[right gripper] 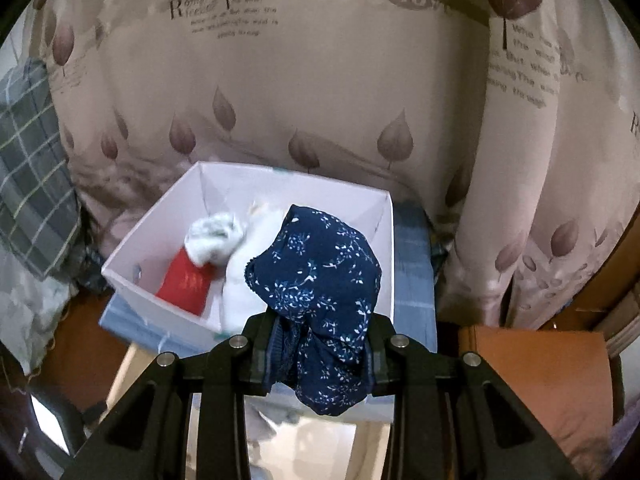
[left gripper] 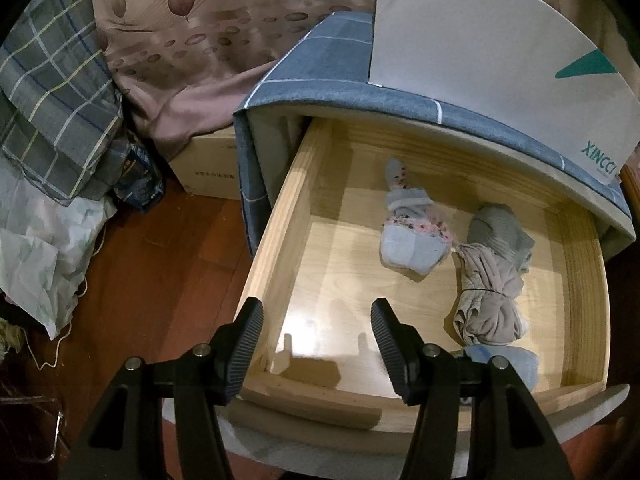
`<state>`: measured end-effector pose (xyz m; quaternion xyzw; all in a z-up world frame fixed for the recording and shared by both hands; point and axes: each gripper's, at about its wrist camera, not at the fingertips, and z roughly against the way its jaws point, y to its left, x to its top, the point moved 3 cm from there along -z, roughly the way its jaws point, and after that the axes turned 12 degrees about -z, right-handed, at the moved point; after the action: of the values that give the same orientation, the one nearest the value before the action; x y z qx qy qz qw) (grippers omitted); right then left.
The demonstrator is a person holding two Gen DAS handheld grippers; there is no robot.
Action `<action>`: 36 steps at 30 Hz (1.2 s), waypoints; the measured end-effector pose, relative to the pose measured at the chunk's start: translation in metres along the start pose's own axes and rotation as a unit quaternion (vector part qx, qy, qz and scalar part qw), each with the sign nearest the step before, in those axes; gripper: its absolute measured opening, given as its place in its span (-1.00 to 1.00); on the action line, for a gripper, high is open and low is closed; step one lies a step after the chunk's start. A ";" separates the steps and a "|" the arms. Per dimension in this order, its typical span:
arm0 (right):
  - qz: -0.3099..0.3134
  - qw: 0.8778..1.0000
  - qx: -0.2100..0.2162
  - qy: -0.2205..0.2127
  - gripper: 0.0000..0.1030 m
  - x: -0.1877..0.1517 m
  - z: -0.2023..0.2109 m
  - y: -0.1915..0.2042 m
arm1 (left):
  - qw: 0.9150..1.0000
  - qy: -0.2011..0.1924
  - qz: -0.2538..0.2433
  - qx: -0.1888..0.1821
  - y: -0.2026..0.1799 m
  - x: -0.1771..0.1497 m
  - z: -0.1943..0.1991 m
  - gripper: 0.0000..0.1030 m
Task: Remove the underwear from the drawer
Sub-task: 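Lower the navy sock into the box, open the right gripper and withdraw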
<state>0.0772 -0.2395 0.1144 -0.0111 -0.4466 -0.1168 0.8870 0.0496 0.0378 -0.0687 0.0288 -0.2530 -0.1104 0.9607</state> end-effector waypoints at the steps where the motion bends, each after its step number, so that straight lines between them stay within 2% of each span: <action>1: 0.000 1.000 -0.001 -0.001 -0.45 0.005 -0.003 0.002 | 1.000 0.000 -0.001 0.000 -0.001 0.001 0.000 0.12; 7: -0.011 1.000 -0.003 0.019 -0.44 0.018 -0.036 0.011 | 1.000 -0.001 0.000 -0.001 -0.001 0.001 -0.002 0.12; 20: -0.024 0.994 -0.015 0.101 -0.40 -0.001 -0.111 0.007 | 1.000 -0.002 0.001 -0.003 -0.001 0.001 -0.002 0.12; 25: -0.019 0.992 -0.014 0.125 -0.27 -0.008 -0.122 0.007 | 1.000 -0.001 0.002 -0.004 -0.002 0.001 -0.003 0.12; 28: -0.018 0.992 -0.011 0.127 -0.10 -0.009 -0.120 0.008 | 1.000 -0.002 0.003 -0.003 -0.002 0.001 -0.002 0.12; 29: -0.017 0.992 -0.011 0.125 -0.06 -0.009 -0.118 0.008 | 1.000 -0.002 0.003 -0.004 -0.002 0.001 -0.003 0.12; 31: -0.014 0.993 -0.009 0.115 0.20 -0.006 -0.109 0.009 | 1.000 -0.002 0.003 -0.004 -0.002 0.001 -0.003 0.12; 36: -0.010 0.994 0.016 0.104 0.30 -0.003 -0.070 0.010 | 1.000 0.000 0.007 -0.007 0.001 0.001 -0.003 0.12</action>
<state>0.1328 -0.2378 0.0714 0.0201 -0.3537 -0.1192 0.9275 0.0524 0.0383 -0.0708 0.0200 -0.2526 -0.1053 0.9616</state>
